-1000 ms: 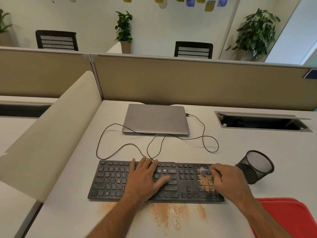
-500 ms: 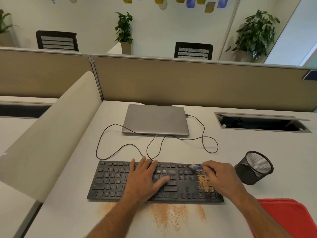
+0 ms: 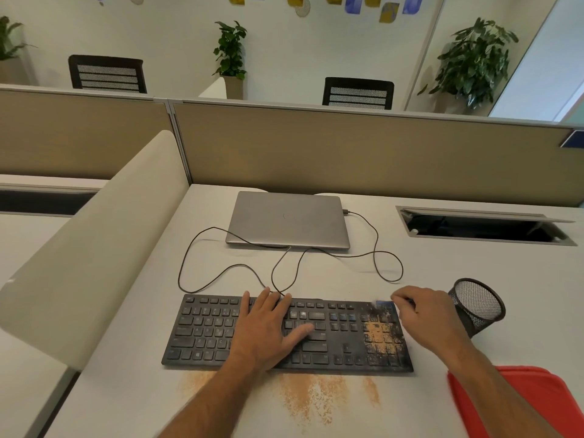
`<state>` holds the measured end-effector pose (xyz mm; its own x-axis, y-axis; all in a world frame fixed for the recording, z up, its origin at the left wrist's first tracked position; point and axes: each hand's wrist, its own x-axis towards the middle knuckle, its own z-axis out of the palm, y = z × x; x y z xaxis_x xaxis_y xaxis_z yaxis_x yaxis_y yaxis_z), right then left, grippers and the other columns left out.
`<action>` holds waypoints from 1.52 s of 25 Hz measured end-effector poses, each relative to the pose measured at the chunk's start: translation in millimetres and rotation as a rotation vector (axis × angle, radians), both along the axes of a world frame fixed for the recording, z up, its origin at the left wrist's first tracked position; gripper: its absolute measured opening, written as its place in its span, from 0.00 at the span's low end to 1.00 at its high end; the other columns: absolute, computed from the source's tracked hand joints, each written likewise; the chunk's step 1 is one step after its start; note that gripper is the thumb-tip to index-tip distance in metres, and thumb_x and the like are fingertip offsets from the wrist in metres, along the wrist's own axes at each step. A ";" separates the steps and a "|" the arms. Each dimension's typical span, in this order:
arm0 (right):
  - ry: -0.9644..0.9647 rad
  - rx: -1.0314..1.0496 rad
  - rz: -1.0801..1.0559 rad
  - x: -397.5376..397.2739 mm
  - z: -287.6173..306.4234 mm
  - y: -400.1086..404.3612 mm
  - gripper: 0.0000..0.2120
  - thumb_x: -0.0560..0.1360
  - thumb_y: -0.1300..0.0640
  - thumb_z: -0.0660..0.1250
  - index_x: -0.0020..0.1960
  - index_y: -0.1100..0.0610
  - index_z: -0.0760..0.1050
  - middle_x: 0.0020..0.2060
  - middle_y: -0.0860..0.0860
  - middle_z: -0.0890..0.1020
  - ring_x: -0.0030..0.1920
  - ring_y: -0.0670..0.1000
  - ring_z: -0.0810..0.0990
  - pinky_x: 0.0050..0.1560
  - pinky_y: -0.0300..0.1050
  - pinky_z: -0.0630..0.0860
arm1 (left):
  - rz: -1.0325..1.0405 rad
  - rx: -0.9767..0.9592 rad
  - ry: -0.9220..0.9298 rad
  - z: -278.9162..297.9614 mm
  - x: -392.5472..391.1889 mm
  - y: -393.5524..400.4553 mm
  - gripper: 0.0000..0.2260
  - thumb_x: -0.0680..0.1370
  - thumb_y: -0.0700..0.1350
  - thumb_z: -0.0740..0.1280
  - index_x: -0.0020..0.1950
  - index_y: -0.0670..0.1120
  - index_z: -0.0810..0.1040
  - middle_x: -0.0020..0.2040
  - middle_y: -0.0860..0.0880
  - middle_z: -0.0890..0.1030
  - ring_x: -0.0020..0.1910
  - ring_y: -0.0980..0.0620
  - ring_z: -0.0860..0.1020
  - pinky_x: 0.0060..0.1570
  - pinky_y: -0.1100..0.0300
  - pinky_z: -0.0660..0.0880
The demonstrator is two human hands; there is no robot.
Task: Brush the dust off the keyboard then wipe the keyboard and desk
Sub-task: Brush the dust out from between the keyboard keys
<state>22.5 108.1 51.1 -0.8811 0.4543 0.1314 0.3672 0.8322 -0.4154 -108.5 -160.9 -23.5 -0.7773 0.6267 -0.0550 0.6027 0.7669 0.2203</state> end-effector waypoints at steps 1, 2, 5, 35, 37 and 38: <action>0.016 -0.053 0.035 -2.6 1.0 -5.8 0.08 0.76 0.59 0.65 0.47 0.53 0.83 0.39 0.44 0.84 0.38 0.43 0.79 0.39 0.35 0.69 | 0.000 -0.009 -0.002 -0.1 -0.2 -0.3 0.42 0.74 0.78 0.42 0.80 0.56 0.57 0.79 0.53 0.62 0.80 0.51 0.52 0.78 0.42 0.39; -0.010 -0.076 0.078 -4.5 0.5 -12.2 0.08 0.77 0.58 0.64 0.49 0.52 0.82 0.39 0.44 0.83 0.38 0.42 0.79 0.39 0.35 0.70 | -0.001 -0.015 -0.006 0.2 -0.4 -0.3 0.41 0.74 0.78 0.43 0.80 0.56 0.57 0.79 0.53 0.62 0.80 0.51 0.52 0.78 0.43 0.39; -0.163 0.050 0.093 -4.6 -9.9 -16.9 0.10 0.77 0.55 0.61 0.50 0.50 0.81 0.41 0.45 0.84 0.39 0.45 0.78 0.40 0.39 0.74 | -0.002 -0.025 -0.014 0.8 -0.6 0.0 0.41 0.75 0.78 0.43 0.81 0.56 0.56 0.79 0.54 0.61 0.80 0.51 0.51 0.78 0.42 0.38; 0.036 0.089 -0.043 9.1 -9.0 8.5 0.06 0.76 0.60 0.65 0.46 0.55 0.81 0.33 0.47 0.82 0.32 0.47 0.79 0.35 0.42 0.74 | -0.001 -0.015 -0.015 -0.4 -0.2 -0.1 0.44 0.72 0.79 0.39 0.81 0.56 0.56 0.79 0.54 0.61 0.80 0.52 0.51 0.78 0.42 0.40; -0.082 0.115 -0.006 7.1 -16.0 4.6 0.08 0.77 0.57 0.63 0.48 0.54 0.81 0.36 0.48 0.83 0.35 0.48 0.79 0.36 0.40 0.72 | 0.000 -0.012 -0.013 -0.1 -0.5 0.1 0.43 0.72 0.79 0.39 0.80 0.56 0.56 0.79 0.54 0.61 0.80 0.52 0.51 0.78 0.42 0.40; -0.107 0.113 0.034 7.7 -17.1 2.3 0.08 0.76 0.57 0.63 0.48 0.54 0.81 0.36 0.47 0.84 0.35 0.47 0.79 0.35 0.37 0.70 | 0.001 -0.011 -0.012 -0.2 -0.6 0.3 0.43 0.73 0.79 0.40 0.80 0.56 0.56 0.79 0.54 0.61 0.80 0.52 0.51 0.78 0.42 0.40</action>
<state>30.2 110.4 34.0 -0.9073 0.4119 0.0848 0.3754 0.8841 -0.2782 -109.1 -160.6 -23.7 -0.7772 0.6252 -0.0711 0.5993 0.7699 0.2194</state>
